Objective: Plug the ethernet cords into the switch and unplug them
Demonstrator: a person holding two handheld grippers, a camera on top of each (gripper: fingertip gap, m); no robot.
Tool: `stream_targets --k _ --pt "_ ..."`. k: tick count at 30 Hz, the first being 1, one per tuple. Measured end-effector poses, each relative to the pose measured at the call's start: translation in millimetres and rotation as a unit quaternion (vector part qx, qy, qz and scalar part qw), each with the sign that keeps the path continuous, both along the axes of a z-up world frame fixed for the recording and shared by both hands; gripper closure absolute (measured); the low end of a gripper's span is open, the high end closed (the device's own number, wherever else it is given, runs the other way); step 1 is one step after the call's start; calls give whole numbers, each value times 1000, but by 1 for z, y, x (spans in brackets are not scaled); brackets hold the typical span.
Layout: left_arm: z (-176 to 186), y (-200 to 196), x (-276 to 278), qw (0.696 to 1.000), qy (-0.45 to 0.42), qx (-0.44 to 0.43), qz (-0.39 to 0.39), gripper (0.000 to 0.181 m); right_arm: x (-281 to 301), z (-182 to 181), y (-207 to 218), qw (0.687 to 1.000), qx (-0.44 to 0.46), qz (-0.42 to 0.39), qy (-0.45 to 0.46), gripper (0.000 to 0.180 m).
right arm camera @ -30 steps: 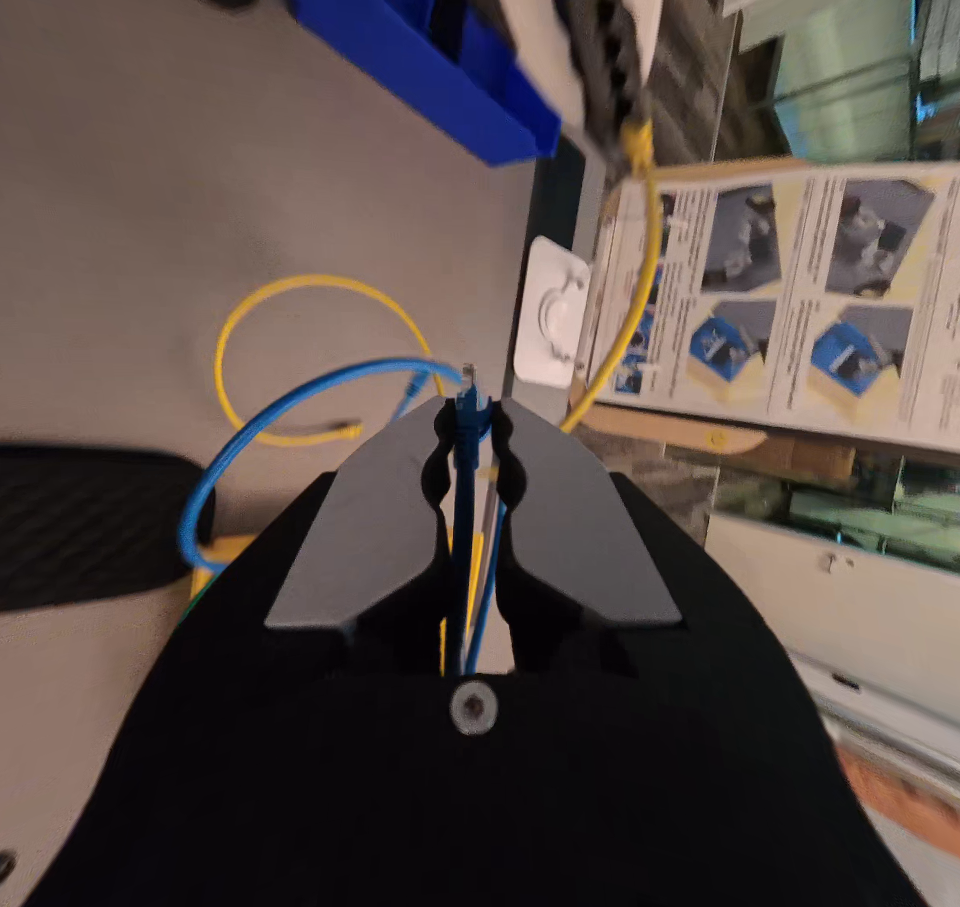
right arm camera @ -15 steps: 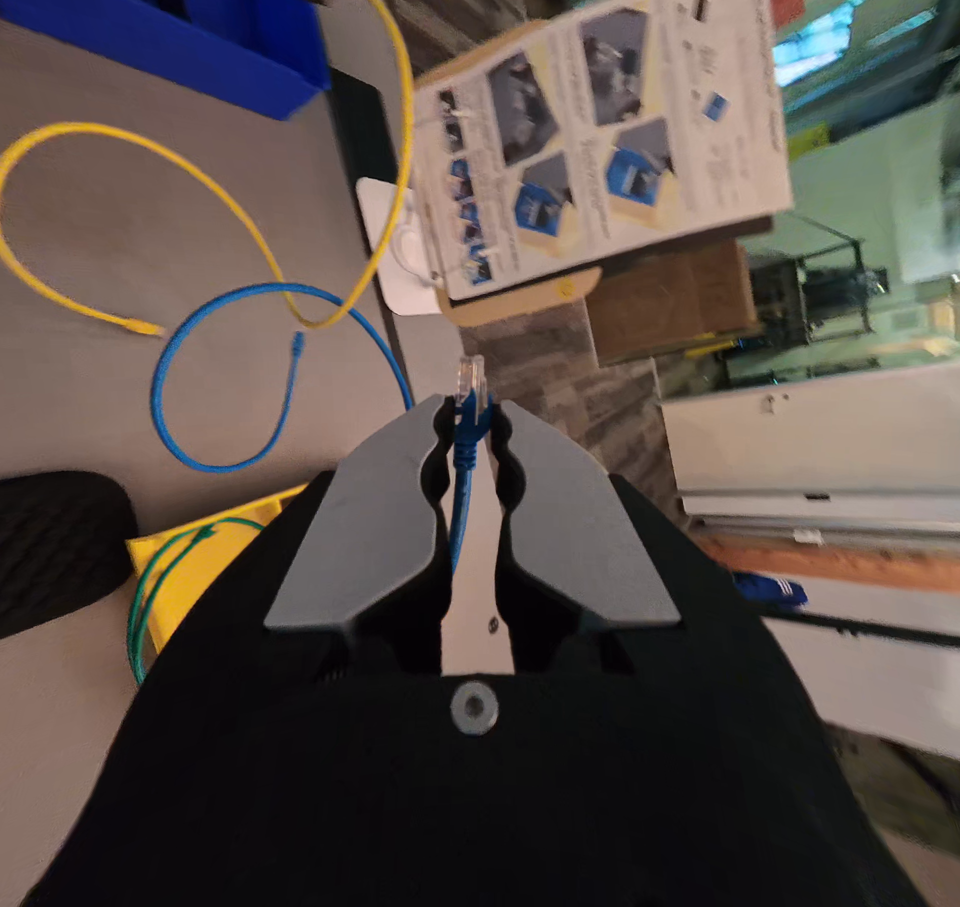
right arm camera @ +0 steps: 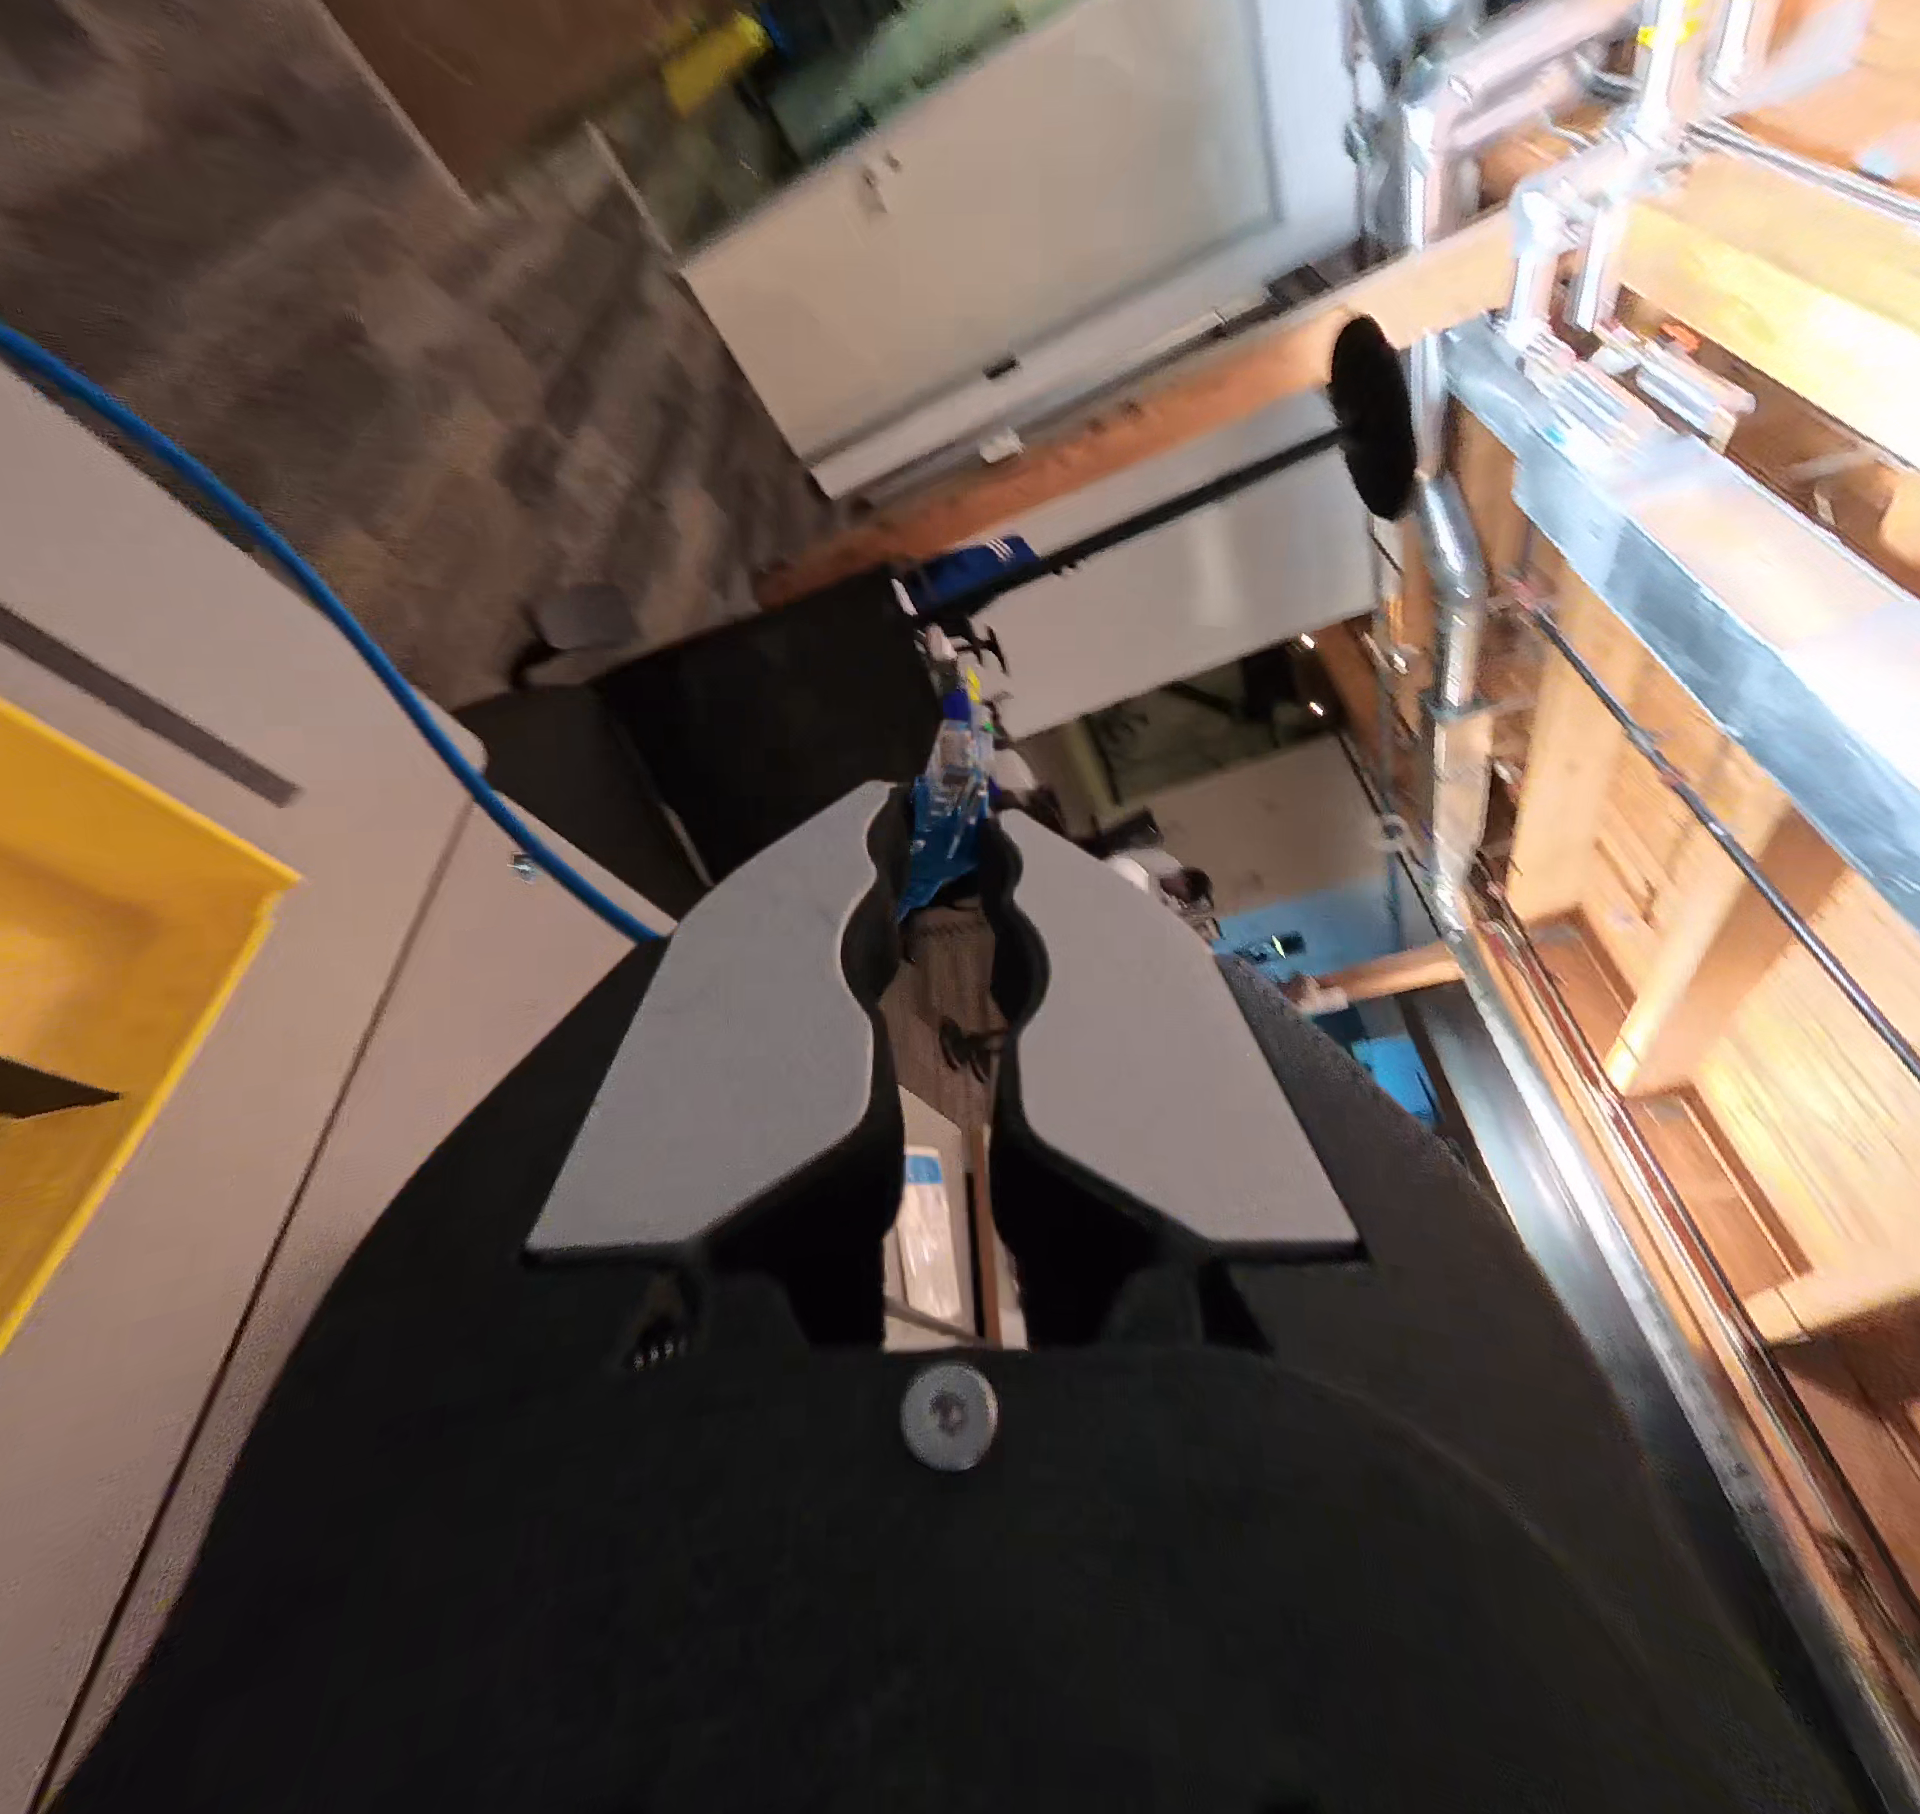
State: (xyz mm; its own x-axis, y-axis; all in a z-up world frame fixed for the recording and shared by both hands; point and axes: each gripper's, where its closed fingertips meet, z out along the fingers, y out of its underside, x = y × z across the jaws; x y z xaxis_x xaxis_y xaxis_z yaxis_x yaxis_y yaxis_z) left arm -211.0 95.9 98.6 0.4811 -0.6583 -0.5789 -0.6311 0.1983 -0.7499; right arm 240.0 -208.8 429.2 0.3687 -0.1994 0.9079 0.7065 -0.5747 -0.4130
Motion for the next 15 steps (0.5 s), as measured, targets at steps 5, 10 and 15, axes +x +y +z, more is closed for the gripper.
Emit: stream_targets --k 5,10,15 --pt "0 6 -10 1000 -5 -9 21 151 5 30 -7 997 49 -56 -30 166" --pt "-7 18 -26 998 4 -27 51 151 -2 76 -17 984 123 -106 -67 166" --pt "-11 26 -35 997 -4 -48 59 151 -1 117 -43 970 186 -148 -53 166"
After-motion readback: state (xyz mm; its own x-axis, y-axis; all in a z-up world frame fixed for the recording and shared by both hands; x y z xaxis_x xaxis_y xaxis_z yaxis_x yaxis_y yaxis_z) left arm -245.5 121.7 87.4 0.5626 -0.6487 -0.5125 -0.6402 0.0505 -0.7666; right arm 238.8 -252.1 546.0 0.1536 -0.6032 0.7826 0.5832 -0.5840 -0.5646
